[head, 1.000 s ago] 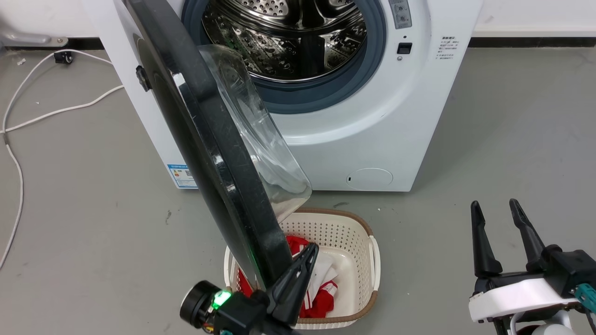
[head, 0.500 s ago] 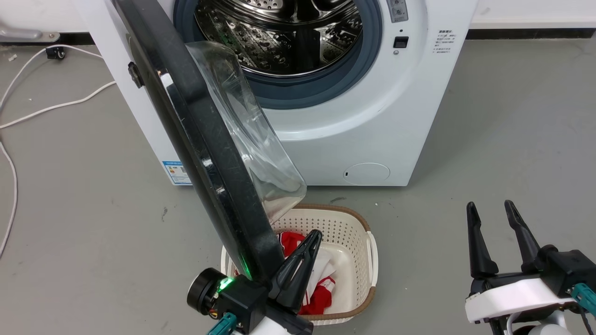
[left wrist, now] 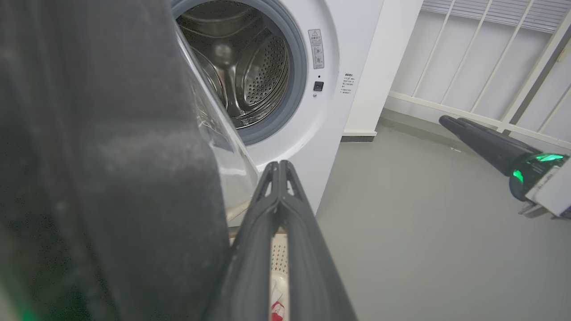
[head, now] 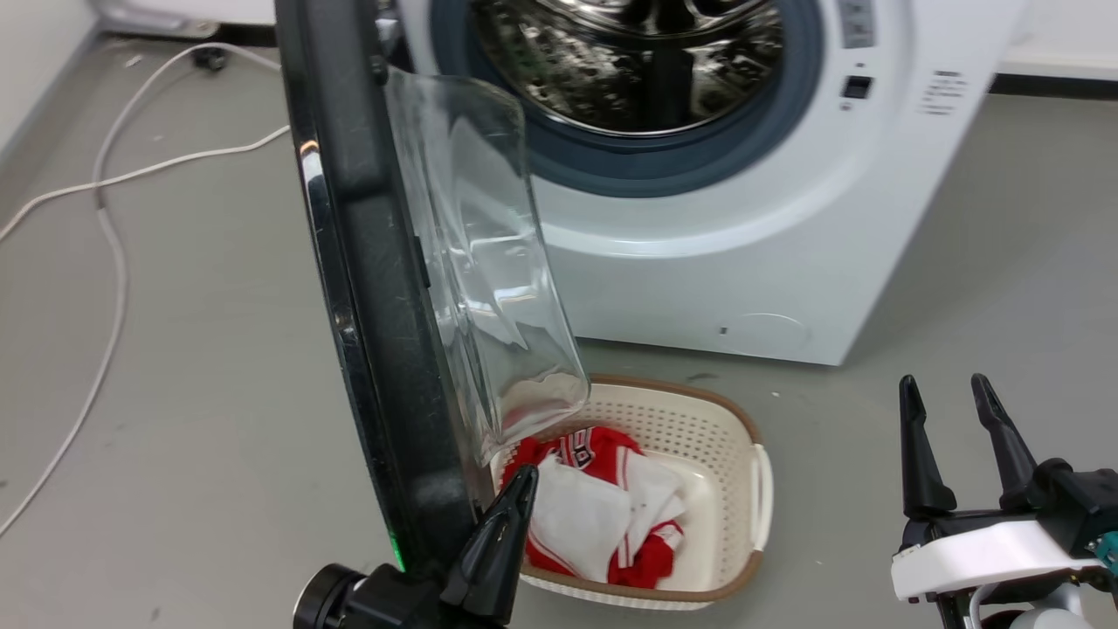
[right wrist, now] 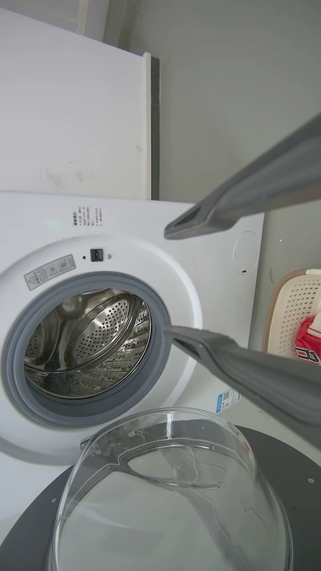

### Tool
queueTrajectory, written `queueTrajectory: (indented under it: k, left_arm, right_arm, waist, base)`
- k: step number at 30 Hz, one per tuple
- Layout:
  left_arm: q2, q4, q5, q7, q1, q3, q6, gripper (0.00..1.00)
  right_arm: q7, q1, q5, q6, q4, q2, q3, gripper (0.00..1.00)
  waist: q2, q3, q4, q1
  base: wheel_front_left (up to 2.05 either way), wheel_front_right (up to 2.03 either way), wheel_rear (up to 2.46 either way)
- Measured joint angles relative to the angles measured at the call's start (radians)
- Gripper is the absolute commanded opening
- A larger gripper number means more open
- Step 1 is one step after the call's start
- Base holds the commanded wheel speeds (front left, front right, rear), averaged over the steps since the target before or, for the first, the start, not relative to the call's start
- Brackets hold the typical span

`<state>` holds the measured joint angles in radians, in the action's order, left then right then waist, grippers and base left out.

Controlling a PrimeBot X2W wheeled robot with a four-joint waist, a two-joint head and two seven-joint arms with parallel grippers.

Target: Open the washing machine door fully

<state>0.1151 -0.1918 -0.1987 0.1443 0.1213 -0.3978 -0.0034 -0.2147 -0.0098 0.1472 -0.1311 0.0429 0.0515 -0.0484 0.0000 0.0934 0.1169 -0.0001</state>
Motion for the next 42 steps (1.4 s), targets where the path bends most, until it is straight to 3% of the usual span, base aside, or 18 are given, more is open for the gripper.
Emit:
queueTrajectory:
  k: [14, 20, 28, 42]
  left_arm:
    - [0.032, -0.03, -0.039, 0.01, 0.035, 0.103, 0.061, 0.0]
    - [0.065, 0.002, -0.074, 0.031, -0.001, 0.192, 0.075, 0.0]
    - [0.102, 0.088, -0.13, 0.054, -0.089, 0.334, 0.113, 0.0]
    - [0.225, 0.349, -0.227, 0.1, -0.271, 0.563, 0.118, 0.0]
  right_arm:
    - [0.024, -0.008, -0.031, 0.0, -0.026, 0.0, -0.039, 1.0]
    - [0.035, -0.018, -0.036, 0.0, -0.031, -0.001, -0.028, 1.0]
    - [0.054, -0.032, -0.062, 0.0, -0.046, -0.001, -0.02, 1.0]
    - [0.083, -0.071, -0.08, 0.0, -0.078, -0.001, -0.03, 1.0]
  waist:
    - [0.0, 0.024, 0.251, 0.0]
    - [0.0, 0.037, 0.318, 0.0]
    - [0.0, 0.061, 0.307, 0.0001]
    - [0.0, 0.138, 0.212, 0.0001]
  base:
    - [0.0, 0.0, 0.0]
    - [0.0, 0.0, 0.0]
    - [0.0, 0.0, 0.0]
    - [0.0, 0.0, 0.0]
